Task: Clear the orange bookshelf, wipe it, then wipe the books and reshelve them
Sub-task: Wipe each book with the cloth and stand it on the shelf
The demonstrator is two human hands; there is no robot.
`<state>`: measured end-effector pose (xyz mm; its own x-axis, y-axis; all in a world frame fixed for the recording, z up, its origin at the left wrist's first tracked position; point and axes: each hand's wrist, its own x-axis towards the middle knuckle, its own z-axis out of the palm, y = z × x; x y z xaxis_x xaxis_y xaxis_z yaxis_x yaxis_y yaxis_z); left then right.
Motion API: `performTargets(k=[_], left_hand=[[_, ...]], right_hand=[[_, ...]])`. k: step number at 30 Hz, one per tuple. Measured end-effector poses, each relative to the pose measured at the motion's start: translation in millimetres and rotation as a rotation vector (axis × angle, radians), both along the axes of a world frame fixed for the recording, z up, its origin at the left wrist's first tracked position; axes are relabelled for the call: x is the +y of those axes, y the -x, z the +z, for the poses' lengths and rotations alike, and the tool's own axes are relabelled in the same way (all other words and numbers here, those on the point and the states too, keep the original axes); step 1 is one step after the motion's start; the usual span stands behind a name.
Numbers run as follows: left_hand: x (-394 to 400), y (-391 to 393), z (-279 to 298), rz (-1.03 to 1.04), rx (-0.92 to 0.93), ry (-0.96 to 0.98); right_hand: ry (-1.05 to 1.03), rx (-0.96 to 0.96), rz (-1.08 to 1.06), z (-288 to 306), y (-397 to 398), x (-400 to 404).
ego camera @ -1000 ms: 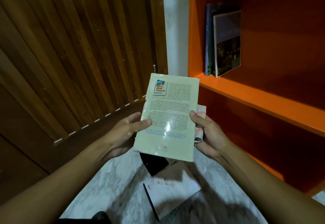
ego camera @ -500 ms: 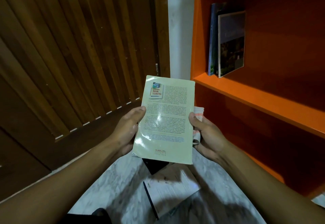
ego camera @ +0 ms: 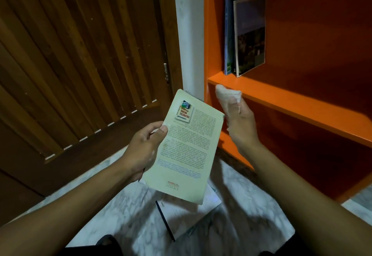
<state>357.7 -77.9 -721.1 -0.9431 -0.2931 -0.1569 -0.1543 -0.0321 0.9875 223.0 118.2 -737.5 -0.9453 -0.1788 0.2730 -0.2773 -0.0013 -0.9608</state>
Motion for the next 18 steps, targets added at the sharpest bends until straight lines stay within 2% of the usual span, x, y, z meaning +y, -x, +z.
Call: performTargets(k=[3,5,10,15,18], left_hand=[[6,5,3,0.016,0.022,-0.045],[4,10,6,0.048,0.032,-0.1],[-19,20,8,0.162,0.04,-0.192],[-39,19,6,0.28,0.03,-0.201],[-49,14,5,0.348,0.014,-0.205]], right_hand=[[-0.29,0.065,0.065,-19,-7,-11],[-0.398,0.119,0.109,-26,-17,-17],[-0.44,0.264,0.306,-40,-42,-22],[-0.487,0.339,0.435,-44,-66,-19],[-0.538,0.32,0.483,-49,-73,-18]])
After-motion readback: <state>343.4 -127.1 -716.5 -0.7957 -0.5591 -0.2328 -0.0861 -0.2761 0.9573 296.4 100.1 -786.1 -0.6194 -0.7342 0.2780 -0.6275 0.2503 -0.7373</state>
